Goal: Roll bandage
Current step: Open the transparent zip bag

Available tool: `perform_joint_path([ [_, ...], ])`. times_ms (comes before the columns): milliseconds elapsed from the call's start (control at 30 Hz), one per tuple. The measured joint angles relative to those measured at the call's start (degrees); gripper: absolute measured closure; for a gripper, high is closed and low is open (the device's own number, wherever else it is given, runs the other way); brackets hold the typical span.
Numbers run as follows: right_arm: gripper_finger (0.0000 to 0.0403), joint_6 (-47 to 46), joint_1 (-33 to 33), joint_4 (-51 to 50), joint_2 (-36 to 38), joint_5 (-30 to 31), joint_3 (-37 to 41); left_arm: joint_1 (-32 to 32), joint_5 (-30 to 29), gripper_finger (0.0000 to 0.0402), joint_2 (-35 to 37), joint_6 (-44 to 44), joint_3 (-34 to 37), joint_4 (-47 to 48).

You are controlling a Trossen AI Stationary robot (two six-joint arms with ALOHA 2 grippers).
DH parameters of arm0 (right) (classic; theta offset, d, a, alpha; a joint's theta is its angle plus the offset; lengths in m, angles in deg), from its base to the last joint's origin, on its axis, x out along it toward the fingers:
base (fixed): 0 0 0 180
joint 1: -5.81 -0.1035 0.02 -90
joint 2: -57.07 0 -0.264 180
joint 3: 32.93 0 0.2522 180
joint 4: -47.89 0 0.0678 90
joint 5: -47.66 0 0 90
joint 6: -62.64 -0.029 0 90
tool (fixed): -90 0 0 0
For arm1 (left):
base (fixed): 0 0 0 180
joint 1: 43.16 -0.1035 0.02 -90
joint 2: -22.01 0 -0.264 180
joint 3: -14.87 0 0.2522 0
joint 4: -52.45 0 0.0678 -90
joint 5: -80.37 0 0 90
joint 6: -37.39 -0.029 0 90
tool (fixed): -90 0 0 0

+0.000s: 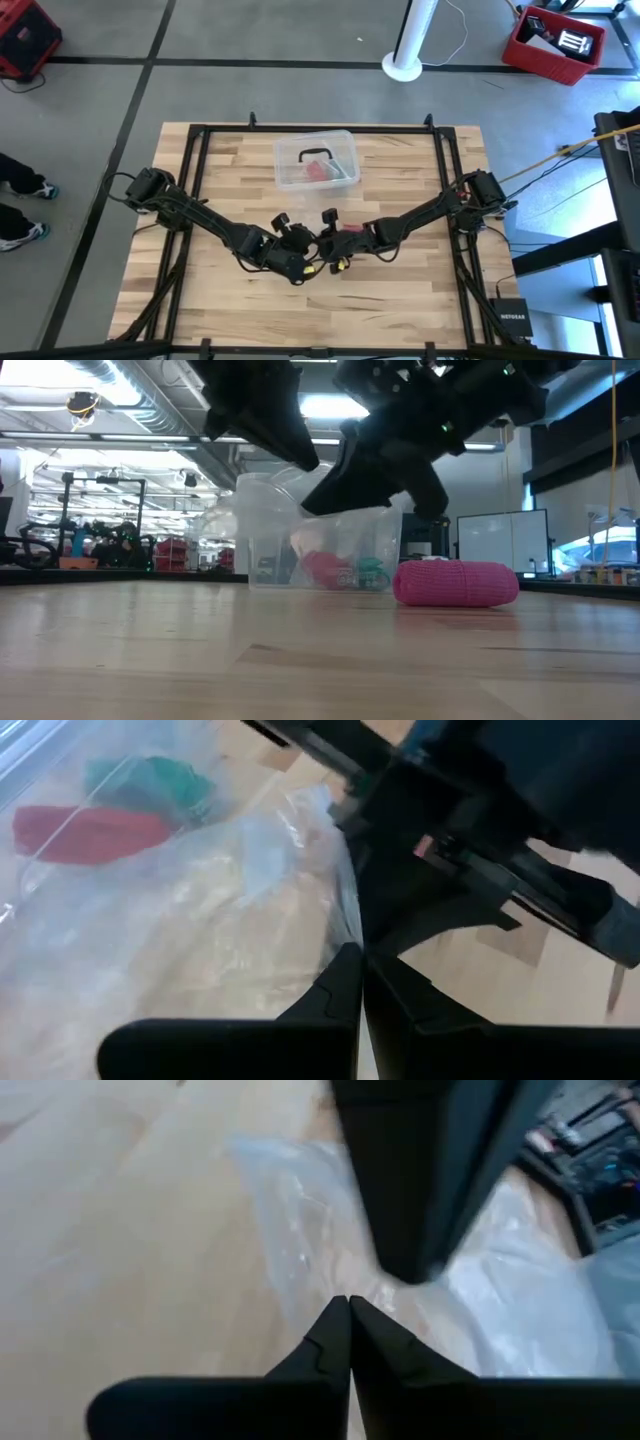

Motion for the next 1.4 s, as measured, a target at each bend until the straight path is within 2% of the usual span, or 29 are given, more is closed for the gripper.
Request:
perform_joint_path([
  [167,0.0398,0.0,0.0,0.6,0.0,4.1,-1.3,0.2,0.1,0.0401,0.0,-0.5,0.0,0.3],
  [300,0.0398,-0.1,-0.4,0.5,0.5,3.4,-2.1,0.2,0.3,0.0401,0.0,-0.3,0.0,0.7],
  [400,0.0378,0.0,-0.3,0.5,0.6,3.2,-2.1,0.4,0.4,0.0401,0.0,-0.3,0.0,0.6],
  [500,0.0331,-0.3,-0.3,0.4,0.5,0.5,-2.1,0.5,0.7,0.0401,0.0,-0.6,0.0,0.6],
  [633,0.0244,-0.6,-0.3,0.7,0.4,-2.8,-2.1,0.5,0.7,0.0401,0.0,-0.9,0.0,0.7],
  [800,0.0141,-1.0,-0.3,0.3,0.4,-3.6,-2.2,0.5,0.5,0.0401,0.0,-0.7,0.0,0.9],
  [933,0.0095,-4.4,-0.3,-1.5,0.4,-6.4,-2.2,0.6,0.4,0.0401,0.0,-0.7,0.0,1.1],
  [1033,0.0088,-5.1,-0.3,-2.8,0.4,-7.0,-2.2,0.8,0.6,0.0401,0.0,-0.6,0.0,1.0],
  [1200,0.0104,-6.6,-0.3,-2.9,0.4,-7.0,-2.2,0.4,1.5,0.0394,0.0,3.1,0.0,1.2],
  [1400,0.0121,-9.4,-0.3,-3.1,0.4,-7.2,-2.2,-1.0,8.9,0.0315,1.5,7.0,-0.1,5.2],
])
